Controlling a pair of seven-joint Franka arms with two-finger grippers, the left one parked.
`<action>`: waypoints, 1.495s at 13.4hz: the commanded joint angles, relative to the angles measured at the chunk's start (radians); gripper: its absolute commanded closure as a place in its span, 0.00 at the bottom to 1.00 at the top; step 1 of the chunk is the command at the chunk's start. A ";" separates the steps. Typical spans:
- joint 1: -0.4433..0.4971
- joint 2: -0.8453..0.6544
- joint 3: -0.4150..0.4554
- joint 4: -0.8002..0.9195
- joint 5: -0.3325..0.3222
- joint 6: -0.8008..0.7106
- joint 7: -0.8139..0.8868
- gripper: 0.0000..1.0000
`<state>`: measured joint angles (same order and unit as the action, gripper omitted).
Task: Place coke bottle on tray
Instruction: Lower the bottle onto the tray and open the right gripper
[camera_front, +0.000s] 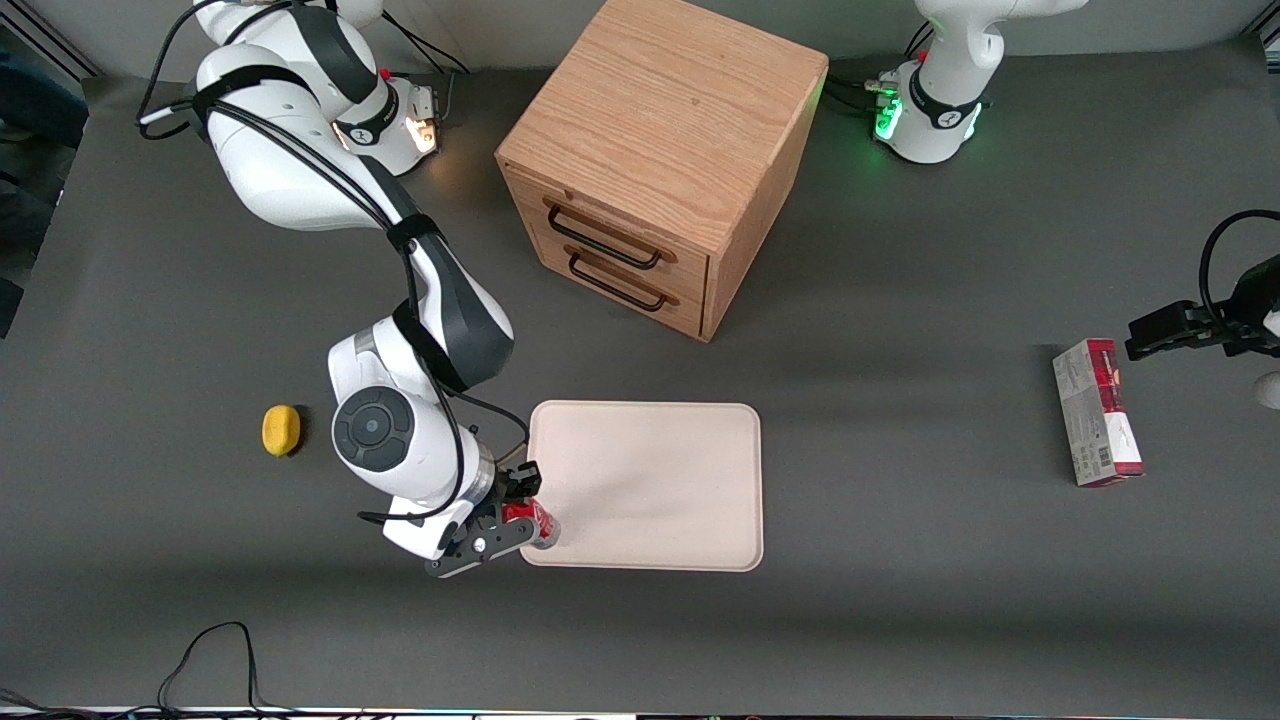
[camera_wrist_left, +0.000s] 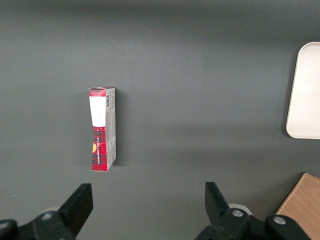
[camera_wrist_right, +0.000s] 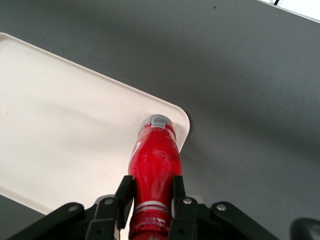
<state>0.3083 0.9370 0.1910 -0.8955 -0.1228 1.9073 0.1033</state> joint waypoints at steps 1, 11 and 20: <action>0.000 0.011 0.008 0.000 -0.021 0.042 0.009 0.65; -0.003 -0.021 0.012 -0.039 -0.014 0.095 0.032 0.00; -0.040 -0.565 -0.183 -0.549 0.393 0.016 0.026 0.00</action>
<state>0.2745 0.6041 0.0570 -1.1602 0.2093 1.9147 0.1282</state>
